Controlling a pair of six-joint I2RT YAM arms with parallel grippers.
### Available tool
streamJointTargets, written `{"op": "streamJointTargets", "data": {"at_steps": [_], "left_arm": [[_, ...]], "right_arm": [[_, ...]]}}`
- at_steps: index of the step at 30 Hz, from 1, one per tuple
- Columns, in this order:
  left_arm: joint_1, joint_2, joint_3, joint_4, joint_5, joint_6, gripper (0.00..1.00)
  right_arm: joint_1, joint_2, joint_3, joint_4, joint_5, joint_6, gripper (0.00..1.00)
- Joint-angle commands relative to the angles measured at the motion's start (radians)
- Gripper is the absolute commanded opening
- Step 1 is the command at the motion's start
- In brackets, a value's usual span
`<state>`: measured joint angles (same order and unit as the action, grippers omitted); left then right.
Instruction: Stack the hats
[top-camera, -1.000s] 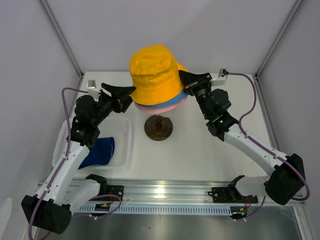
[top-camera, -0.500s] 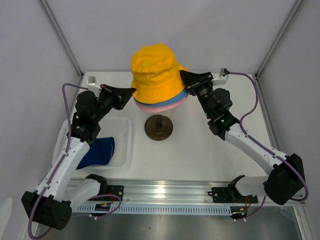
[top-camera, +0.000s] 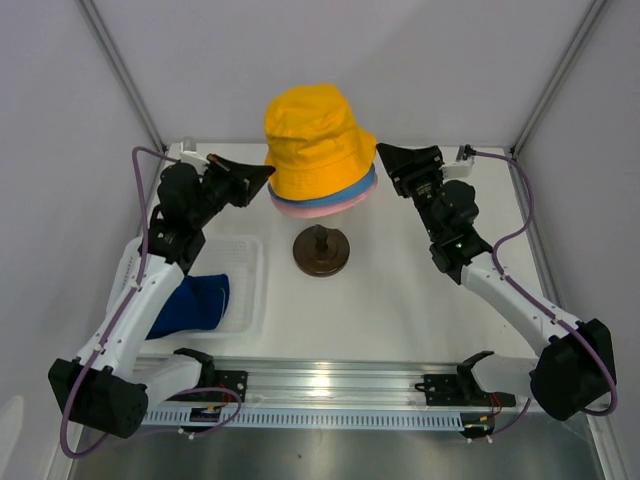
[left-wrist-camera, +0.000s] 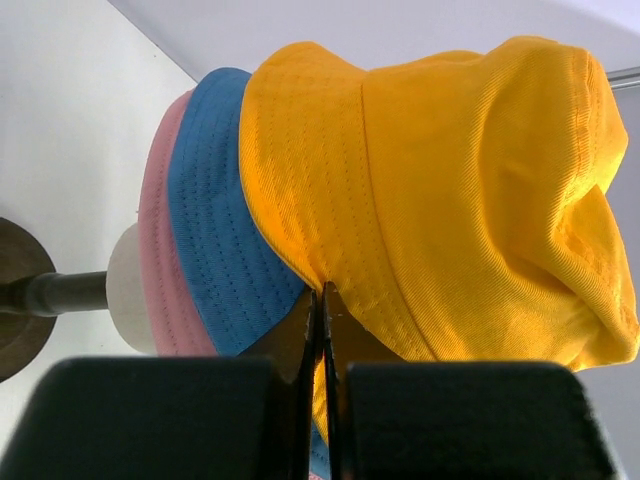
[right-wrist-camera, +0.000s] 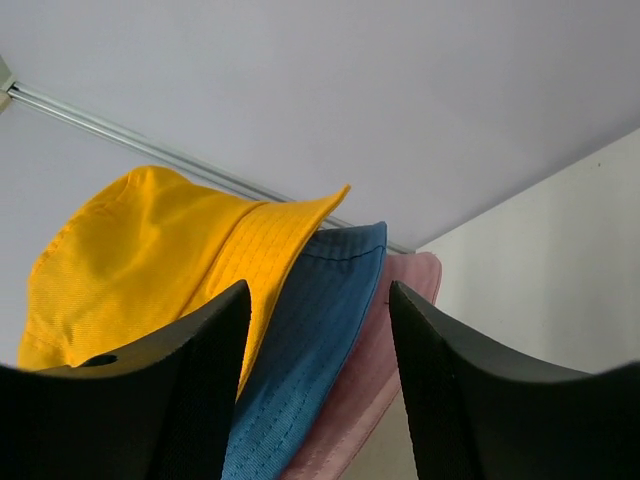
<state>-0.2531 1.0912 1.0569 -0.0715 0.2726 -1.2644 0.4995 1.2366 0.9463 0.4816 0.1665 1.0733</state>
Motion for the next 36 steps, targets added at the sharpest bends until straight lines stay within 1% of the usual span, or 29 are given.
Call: {"op": "streamJointTargets", "data": {"at_steps": [1,4,8,11,15,18,20,24,31,33,36], "left_arm": [[-0.009,0.007,0.072,0.026,0.017,0.043,0.01],[-0.008,0.029,0.135,-0.013,0.013,0.08,0.01],[-0.008,0.107,0.248,-0.057,0.042,0.118,0.01],[-0.002,0.144,0.305,-0.085,0.045,0.148,0.01],[0.02,0.212,0.37,-0.117,0.069,0.168,0.01],[0.02,0.24,0.382,-0.122,0.085,0.174,0.01],[0.02,0.248,0.382,-0.122,0.093,0.175,0.01],[0.02,0.242,0.341,-0.096,0.103,0.171,0.01],[0.02,0.188,0.253,-0.074,0.094,0.183,0.01],[0.02,0.177,0.224,-0.057,0.094,0.177,0.01],[0.02,0.174,0.206,-0.047,0.103,0.174,0.01]], "right_arm": [[-0.025,-0.019,0.002,0.07,-0.042,0.03,0.61],[-0.032,-0.005,0.002,0.116,-0.062,0.059,0.63],[-0.033,0.014,0.025,0.156,-0.081,0.06,0.66],[-0.036,0.041,0.054,0.149,-0.1,0.065,0.66],[-0.038,0.093,0.112,0.114,-0.156,0.123,0.66],[-0.036,0.106,0.098,0.126,-0.156,0.168,0.67],[-0.036,0.106,0.077,0.149,-0.15,0.18,0.67],[-0.041,0.104,0.071,0.127,-0.154,0.203,0.67],[-0.041,0.103,0.052,0.132,-0.154,0.226,0.67],[-0.042,0.109,0.062,0.135,-0.192,0.234,0.66],[-0.039,0.127,0.075,0.135,-0.209,0.238,0.66]]}}
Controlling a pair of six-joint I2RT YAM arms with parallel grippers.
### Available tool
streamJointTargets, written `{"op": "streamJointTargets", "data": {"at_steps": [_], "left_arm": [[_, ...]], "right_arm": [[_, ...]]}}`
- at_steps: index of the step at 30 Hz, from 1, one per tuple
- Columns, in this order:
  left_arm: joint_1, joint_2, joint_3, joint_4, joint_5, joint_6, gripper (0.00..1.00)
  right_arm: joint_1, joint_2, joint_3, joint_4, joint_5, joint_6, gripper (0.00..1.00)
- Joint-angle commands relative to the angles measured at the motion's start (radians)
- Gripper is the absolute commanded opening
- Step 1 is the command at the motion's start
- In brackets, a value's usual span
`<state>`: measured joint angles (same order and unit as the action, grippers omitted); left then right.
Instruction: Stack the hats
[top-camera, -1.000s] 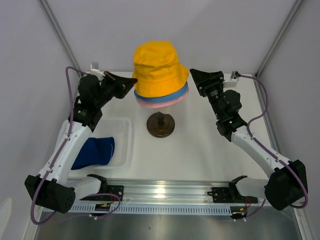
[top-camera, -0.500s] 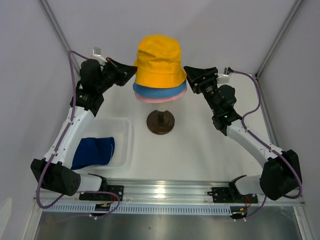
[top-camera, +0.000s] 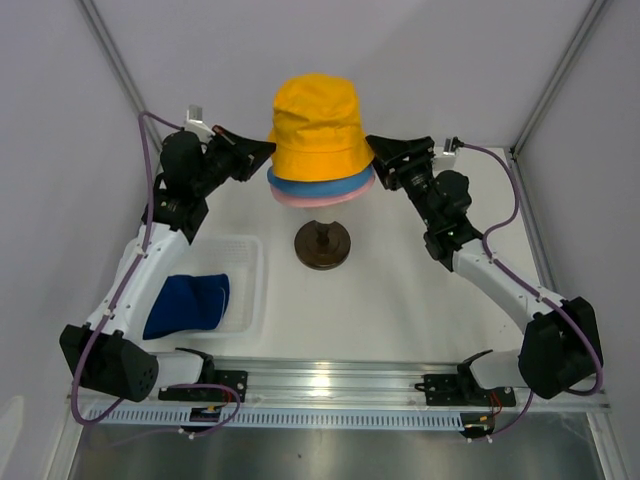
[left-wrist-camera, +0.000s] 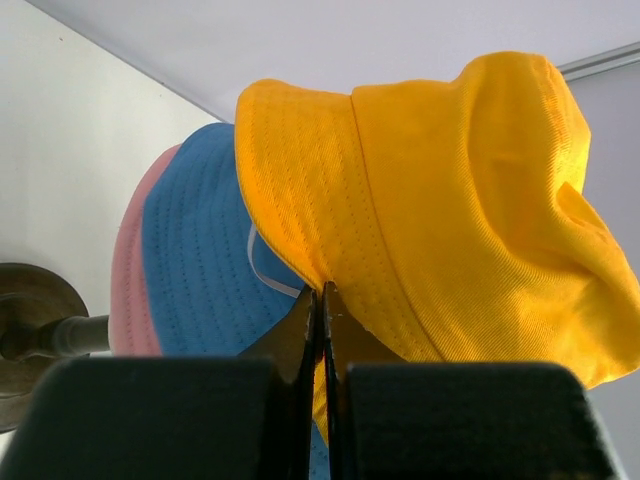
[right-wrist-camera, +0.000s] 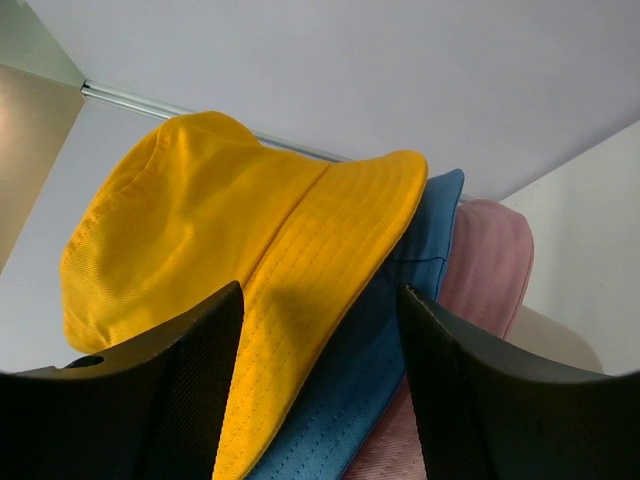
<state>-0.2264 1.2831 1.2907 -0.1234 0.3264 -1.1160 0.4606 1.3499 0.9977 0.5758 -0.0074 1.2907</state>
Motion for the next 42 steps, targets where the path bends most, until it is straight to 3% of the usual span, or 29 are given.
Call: {"op": "streamJointTargets", "data": {"at_steps": [1,4,7,10,11,13,27,42], "left_arm": [[-0.007,-0.018,-0.031,0.005,0.053,0.025,0.01],[-0.007,-0.022,-0.036,0.008,0.051,0.03,0.01],[-0.007,-0.022,-0.033,0.004,0.049,0.036,0.01],[-0.007,-0.027,-0.03,-0.004,0.043,0.044,0.01],[-0.007,-0.028,-0.031,-0.01,0.04,0.045,0.01],[-0.005,-0.034,-0.03,-0.022,0.028,0.064,0.01],[-0.014,-0.048,-0.068,-0.16,-0.059,0.218,0.01],[-0.017,-0.108,-0.134,-0.154,-0.067,0.26,0.04]], "right_arm": [[0.001,0.018,0.022,0.044,-0.034,0.021,0.65],[0.003,0.025,0.027,0.058,-0.031,0.013,0.59],[0.004,0.034,0.038,0.067,-0.032,-0.005,0.45],[0.004,0.041,0.045,0.071,-0.026,-0.024,0.28],[0.003,0.043,0.047,0.072,-0.023,-0.028,0.12],[0.004,0.043,0.048,0.064,-0.016,-0.056,0.0],[-0.016,0.045,-0.005,0.004,0.004,-0.139,0.0],[-0.054,0.063,0.022,-0.096,-0.077,-0.201,0.0]]}}
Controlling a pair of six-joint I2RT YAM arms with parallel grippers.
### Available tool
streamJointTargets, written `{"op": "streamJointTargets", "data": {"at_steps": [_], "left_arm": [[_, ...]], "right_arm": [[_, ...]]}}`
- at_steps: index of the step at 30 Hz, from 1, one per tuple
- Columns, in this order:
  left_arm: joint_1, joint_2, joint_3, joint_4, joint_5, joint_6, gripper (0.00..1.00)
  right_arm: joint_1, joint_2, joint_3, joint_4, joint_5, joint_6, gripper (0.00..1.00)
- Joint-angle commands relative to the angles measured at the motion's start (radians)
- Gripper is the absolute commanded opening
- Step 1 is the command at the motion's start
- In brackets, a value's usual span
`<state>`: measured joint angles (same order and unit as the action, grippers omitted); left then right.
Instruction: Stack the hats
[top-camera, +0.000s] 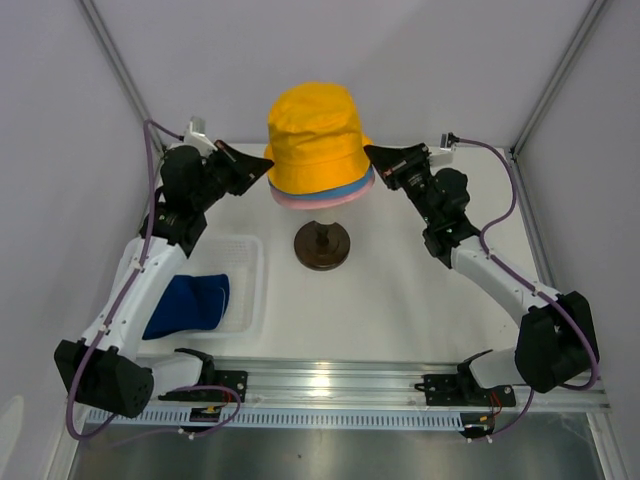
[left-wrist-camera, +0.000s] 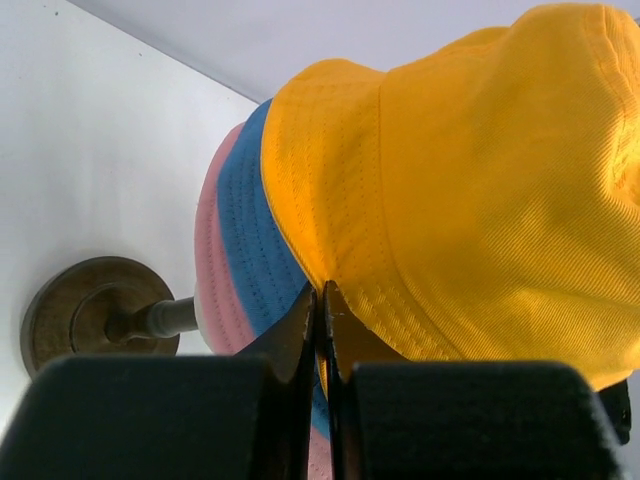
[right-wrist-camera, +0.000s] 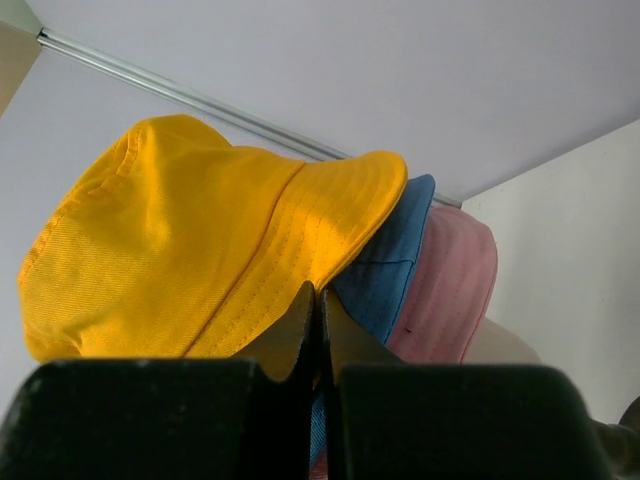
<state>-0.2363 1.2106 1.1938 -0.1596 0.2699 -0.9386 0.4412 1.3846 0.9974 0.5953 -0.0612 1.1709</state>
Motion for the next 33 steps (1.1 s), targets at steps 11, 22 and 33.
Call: {"op": "streamJointTargets", "data": {"at_steps": [11,22,33], "left_arm": [[-0.127,-0.203,-0.086,-0.126,-0.106,0.051,0.01],[-0.232,-0.307,-0.26,-0.046,-0.222,-0.031,0.09],[0.006,-0.418,-0.148,-0.077,-0.223,0.11,0.53]], "right_arm": [[-0.142,0.346,0.504,-0.341,-0.411,-0.232,0.05],[-0.151,0.593,0.874,-0.479,-0.636,-0.309,0.15],[-0.17,0.778,1.191,-0.592,-0.784,-0.338,0.18]]}}
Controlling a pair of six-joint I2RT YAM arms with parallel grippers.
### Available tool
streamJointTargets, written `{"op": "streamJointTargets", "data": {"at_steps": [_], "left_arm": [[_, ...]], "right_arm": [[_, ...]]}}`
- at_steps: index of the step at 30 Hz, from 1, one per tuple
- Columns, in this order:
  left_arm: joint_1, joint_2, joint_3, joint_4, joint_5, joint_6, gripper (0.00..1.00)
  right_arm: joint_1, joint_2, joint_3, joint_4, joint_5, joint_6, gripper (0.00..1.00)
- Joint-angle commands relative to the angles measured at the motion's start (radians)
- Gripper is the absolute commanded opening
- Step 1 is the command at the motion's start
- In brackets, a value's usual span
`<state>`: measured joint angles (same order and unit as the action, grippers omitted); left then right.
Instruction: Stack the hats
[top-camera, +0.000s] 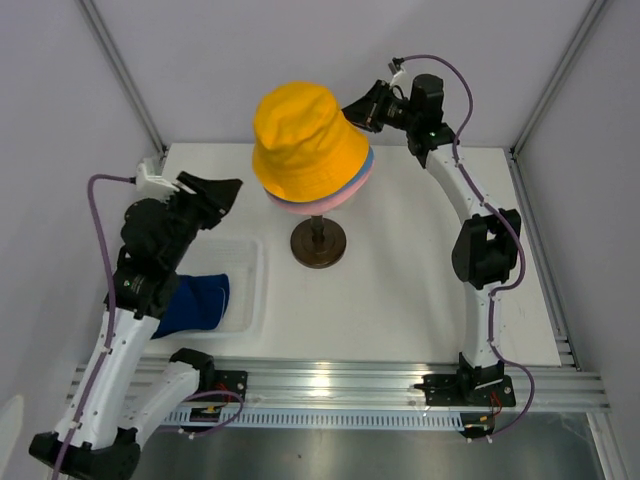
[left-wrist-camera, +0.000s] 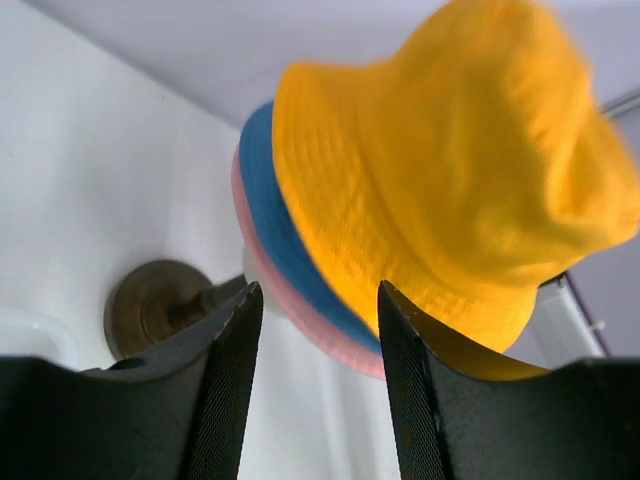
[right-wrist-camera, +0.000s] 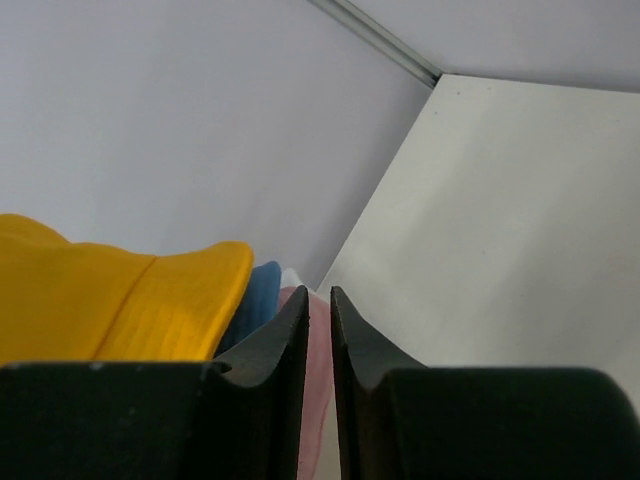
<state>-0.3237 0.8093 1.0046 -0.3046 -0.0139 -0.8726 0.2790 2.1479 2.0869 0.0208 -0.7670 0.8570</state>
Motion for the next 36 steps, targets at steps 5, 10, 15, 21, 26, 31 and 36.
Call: {"op": "streamJointTargets", "data": {"at_steps": [5,10,15,21,26,31,36], "left_arm": [[0.27,0.08,0.04,0.203,0.345,-0.046,0.53],[0.285,0.224,0.035,0.335,0.499,-0.158,0.55],[0.287,0.278,0.019,0.412,0.529,-0.198,0.57],[0.295,0.366,0.051,0.512,0.597,-0.247,0.52],[0.295,0.402,0.071,0.501,0.609,-0.259,0.52],[0.296,0.429,0.062,0.558,0.623,-0.302,0.47],[0.293,0.467,0.052,0.637,0.631,-0.358,0.29]], "right_arm": [[-0.023,0.061,0.165,-0.002,-0.123,0.014,0.21],[-0.046,0.067,0.229,-0.1,-0.14,-0.004,0.33],[-0.118,-0.029,0.191,-0.275,-0.057,-0.107,0.51],[-0.172,-0.247,-0.048,-0.259,-0.049,-0.159,0.61],[-0.184,-0.443,-0.241,-0.217,-0.023,-0.165,0.64],[-0.182,-0.638,-0.428,-0.156,0.026,-0.093,0.65],[-0.146,-0.802,-0.614,-0.035,0.113,-0.027,0.66]]}}
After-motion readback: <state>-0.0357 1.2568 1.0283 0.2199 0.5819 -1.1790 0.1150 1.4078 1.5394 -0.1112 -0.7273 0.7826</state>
